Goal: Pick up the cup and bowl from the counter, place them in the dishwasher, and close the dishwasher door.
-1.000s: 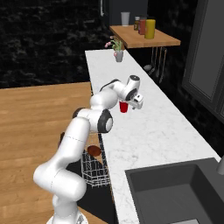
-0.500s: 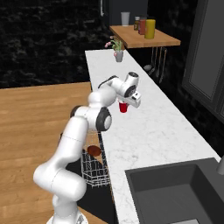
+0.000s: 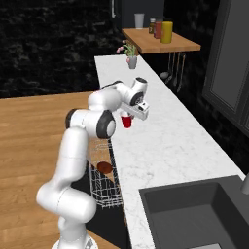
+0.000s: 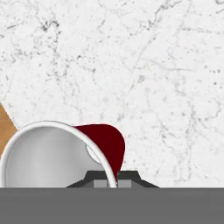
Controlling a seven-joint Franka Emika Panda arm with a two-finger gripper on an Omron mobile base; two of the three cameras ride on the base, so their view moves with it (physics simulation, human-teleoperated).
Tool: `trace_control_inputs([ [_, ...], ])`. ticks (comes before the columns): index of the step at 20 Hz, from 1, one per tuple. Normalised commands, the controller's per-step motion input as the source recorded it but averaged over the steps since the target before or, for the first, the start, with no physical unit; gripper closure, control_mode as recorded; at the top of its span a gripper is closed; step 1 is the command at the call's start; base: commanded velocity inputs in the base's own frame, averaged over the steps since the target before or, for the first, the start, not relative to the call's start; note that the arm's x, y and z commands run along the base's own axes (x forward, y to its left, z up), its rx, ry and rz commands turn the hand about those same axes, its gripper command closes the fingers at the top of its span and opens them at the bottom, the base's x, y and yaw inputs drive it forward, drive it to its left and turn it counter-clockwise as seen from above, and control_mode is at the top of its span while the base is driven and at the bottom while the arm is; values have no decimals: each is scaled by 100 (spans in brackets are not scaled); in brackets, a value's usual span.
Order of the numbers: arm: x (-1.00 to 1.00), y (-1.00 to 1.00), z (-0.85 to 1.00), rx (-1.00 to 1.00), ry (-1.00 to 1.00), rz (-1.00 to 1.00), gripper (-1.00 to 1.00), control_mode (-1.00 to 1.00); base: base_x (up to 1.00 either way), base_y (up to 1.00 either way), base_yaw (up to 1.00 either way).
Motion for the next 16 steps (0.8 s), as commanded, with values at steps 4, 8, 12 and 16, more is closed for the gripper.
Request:
trace_control_inputs([
  [4, -100, 93, 0, -2, -9, 0, 100, -100, 0, 0, 0],
  [8, -100, 100, 0, -9, -11, -10, 100, -100, 0, 0, 0],
  [12, -100, 97, 0, -12, -13, -24, 100, -100, 0, 0, 0],
  [16, -98, 64, 0, -10, -5, -38, 100, -100, 0, 0, 0],
])
